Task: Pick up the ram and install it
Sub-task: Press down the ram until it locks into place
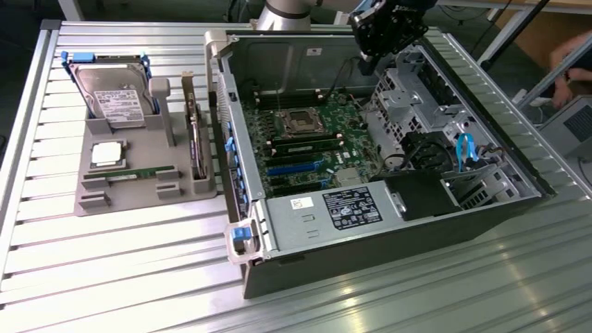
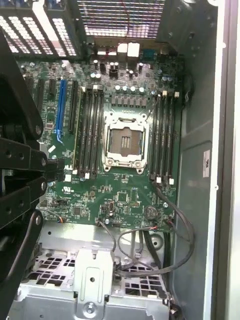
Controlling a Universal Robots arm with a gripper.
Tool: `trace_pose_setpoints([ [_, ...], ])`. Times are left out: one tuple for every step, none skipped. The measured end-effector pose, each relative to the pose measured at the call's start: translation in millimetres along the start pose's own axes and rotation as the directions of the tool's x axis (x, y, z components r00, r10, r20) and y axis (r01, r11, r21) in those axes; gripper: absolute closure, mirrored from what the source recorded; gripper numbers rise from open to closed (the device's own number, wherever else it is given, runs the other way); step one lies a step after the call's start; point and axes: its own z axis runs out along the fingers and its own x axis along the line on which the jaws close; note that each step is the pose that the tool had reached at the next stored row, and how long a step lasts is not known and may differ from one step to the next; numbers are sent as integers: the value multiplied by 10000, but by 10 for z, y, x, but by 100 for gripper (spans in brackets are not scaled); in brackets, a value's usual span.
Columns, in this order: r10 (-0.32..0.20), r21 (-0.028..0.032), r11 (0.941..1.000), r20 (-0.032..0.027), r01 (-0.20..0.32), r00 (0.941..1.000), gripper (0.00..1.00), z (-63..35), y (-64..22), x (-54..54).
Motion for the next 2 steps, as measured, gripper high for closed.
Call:
trace_pose_setpoints([
  [-179, 12, 9998, -4, 179, 9998, 90, 0, 0, 0],
  [-257, 16, 9997, -6, 257, 9997, 90, 0, 0, 1],
])
